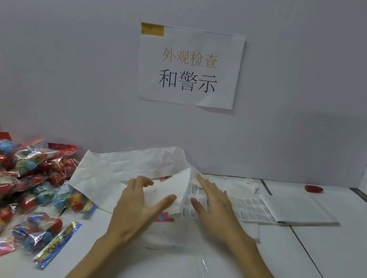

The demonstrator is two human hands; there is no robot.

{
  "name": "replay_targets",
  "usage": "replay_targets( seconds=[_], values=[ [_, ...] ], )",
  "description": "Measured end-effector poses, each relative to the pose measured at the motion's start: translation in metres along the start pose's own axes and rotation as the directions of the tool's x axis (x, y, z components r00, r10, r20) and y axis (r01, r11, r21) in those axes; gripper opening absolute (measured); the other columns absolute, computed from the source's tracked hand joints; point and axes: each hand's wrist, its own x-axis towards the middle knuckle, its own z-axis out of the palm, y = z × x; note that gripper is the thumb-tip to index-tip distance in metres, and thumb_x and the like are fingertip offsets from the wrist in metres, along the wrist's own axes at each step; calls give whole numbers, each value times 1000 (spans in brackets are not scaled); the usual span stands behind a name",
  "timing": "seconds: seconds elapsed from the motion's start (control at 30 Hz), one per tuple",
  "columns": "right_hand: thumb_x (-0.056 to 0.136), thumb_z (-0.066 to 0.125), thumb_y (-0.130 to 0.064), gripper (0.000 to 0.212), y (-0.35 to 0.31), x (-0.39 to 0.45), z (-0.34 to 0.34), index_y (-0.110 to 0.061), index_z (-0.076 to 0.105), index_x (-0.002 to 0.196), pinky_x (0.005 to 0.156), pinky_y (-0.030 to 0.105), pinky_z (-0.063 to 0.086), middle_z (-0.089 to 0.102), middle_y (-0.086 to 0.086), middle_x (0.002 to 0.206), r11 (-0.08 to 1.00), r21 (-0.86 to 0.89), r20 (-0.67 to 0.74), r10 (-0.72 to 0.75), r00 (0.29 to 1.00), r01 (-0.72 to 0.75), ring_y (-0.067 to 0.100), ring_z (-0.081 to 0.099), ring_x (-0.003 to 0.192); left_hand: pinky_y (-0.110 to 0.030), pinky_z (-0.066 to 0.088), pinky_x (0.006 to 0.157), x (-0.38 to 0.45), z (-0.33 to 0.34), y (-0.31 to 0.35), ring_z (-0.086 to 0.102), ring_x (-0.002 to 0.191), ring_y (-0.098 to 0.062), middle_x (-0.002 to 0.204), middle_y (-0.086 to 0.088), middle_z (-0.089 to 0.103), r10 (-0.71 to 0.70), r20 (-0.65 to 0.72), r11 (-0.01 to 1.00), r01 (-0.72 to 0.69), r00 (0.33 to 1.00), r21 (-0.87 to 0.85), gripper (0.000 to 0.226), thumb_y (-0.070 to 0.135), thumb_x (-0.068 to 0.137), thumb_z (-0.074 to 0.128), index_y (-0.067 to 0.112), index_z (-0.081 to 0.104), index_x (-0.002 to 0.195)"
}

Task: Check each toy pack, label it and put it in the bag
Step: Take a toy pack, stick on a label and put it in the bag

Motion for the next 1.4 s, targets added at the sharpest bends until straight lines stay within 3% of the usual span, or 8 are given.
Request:
replay_targets(
  seconds=[0.23,0.43,0.7,0.9,1.0,1.1,1.23,1.4],
  values=[
    [91,70,-29,93,-2,-7,13,-36,12,164,127,47,10,45,-4,151,997,-4,-37,-81,996,81,20,28,151,-63,3,124,-15,34,30,29,150,-21,142,11,50,33,172,929,-94,985,357,114,113,53,17,33,41,131],
    [89,60,-55,99,-10,-8,12,-41,-3,164,126,47,-17,19,-7,170,999,-17,28,36,999,-36,20,-3,160,-35,32,109,-29,49,47,35,132,-19,146,5,40,107,172,890,-172,979,423,99,91,76,18,26,46,145],
    [102,47,-28,67,-35,-16,1,-31,22,163,123,41,34,36,-5,163,972,196,-272,-76,959,133,12,35,149,-26,57,90,-28,44,58,67,113,0,122,24,68,167,296,903,-25,940,-429,43,61,96,61,42,49,133],
    [105,46,-58,39,-33,-18,-26,-34,54,135,103,46,52,59,-23,128,925,245,-468,-149,871,290,9,57,123,-36,62,76,-14,21,62,72,109,-30,123,-17,71,117,356,363,294,927,-884,37,19,96,69,21,64,133],
    [97,50,-71,37,-22,-15,-27,-35,55,104,102,48,52,61,-19,105,929,236,-438,-160,884,285,10,59,116,-43,62,86,-3,14,52,68,119,-36,132,-23,66,99,377,273,339,921,-900,43,11,94,70,9,59,136],
    [93,51,-73,45,-13,-11,-17,-37,50,119,90,40,59,60,-11,123,924,321,-335,-94,937,207,12,61,117,-41,64,79,6,9,34,72,112,-34,128,-22,70,-35,372,379,357,927,-854,33,13,100,64,7,63,133],
    [100,57,-56,57,-9,-10,-4,-61,28,149,111,31,42,38,-26,156,957,195,-166,-184,969,215,-3,39,143,-39,65,73,7,8,5,77,99,-19,120,-14,74,-256,145,706,288,956,-647,18,17,105,59,19,63,123],
    [110,46,-37,66,-3,-5,21,-60,7,157,128,30,1,13,-15,172,964,-120,34,-236,971,239,8,12,158,-36,55,102,6,2,-8,54,130,-15,148,-1,44,-25,-69,1000,26,997,11,69,22,99,69,23,31,157]
  ],
)
